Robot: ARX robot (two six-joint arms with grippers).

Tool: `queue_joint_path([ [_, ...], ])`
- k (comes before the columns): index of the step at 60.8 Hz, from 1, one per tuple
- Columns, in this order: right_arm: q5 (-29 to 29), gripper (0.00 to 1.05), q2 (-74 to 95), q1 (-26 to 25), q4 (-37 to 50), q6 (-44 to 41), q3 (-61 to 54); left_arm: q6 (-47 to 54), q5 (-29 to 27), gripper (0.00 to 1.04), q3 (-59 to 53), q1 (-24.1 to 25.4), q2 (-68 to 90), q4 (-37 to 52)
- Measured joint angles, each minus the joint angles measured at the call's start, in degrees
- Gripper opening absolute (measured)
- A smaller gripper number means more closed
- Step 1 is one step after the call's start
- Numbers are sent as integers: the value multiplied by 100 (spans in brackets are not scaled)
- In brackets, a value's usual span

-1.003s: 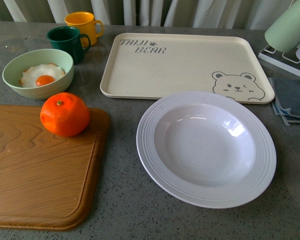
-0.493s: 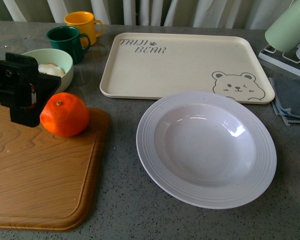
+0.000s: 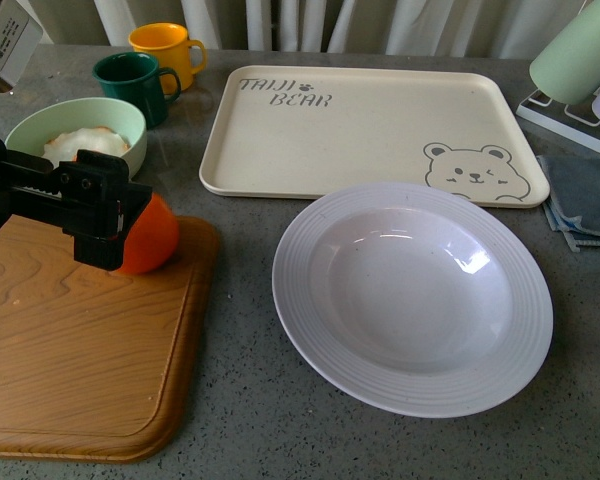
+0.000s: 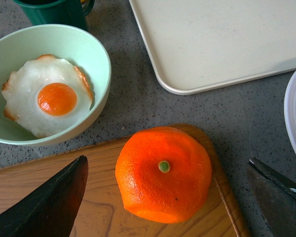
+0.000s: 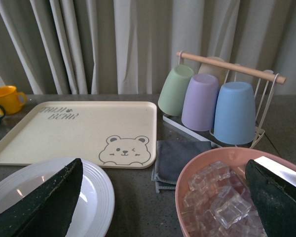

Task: Place orange and plate with both arms

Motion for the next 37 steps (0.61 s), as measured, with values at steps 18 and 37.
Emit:
queue_joint_path([
  [18,0,96,0,0,0,0,0,39,153,96,140,44,367,2],
  [37,0,96,0,0,0,0,0,42,175,96,302,81,741,4],
])
